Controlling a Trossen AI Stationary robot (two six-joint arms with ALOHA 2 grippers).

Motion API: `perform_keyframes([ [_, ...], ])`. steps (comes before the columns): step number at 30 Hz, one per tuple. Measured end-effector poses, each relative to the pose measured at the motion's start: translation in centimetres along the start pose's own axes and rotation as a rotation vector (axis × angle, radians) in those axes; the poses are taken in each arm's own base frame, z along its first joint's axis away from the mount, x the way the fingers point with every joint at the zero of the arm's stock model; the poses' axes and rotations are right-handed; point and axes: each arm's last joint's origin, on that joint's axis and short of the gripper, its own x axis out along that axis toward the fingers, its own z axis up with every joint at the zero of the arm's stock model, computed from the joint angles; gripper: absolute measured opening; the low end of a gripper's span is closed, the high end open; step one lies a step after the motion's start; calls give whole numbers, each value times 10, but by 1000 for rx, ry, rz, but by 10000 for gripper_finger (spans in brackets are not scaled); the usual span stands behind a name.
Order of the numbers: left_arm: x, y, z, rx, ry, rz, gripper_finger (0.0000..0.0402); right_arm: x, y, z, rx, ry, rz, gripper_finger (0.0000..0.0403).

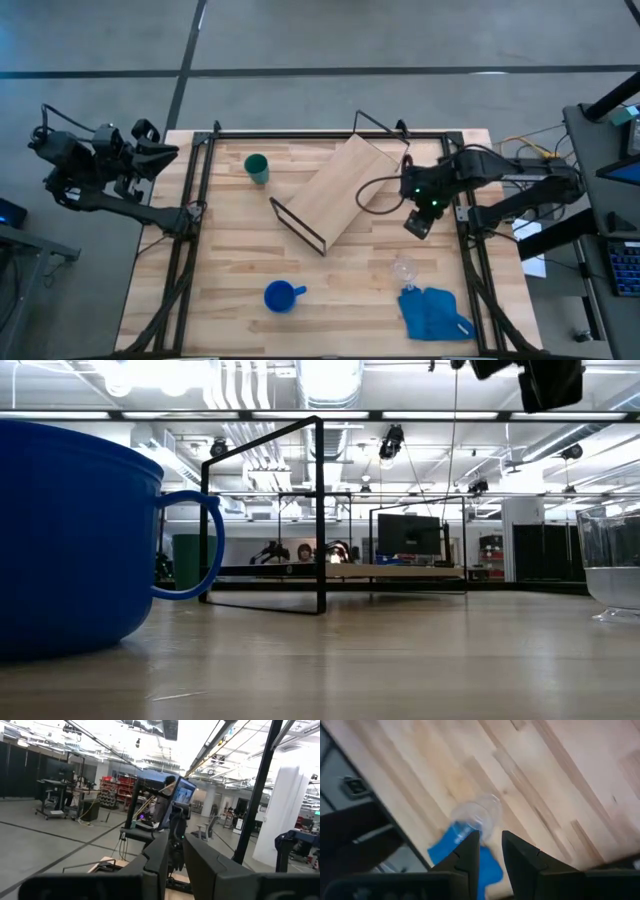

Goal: Stack small to large cups/mugs on shelf
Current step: Put the transparent mug on the shelf

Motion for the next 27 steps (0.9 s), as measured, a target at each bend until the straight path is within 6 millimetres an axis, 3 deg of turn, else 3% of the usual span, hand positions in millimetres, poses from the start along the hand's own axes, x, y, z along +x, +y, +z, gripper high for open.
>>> perform_keyframes([
  [14,0,0,0,1,0,-3,47,32,-5,7,86,248,-207,77],
  [27,0,0,0,0,0,-4,48,39,-1,13,81,239,-205,77],
])
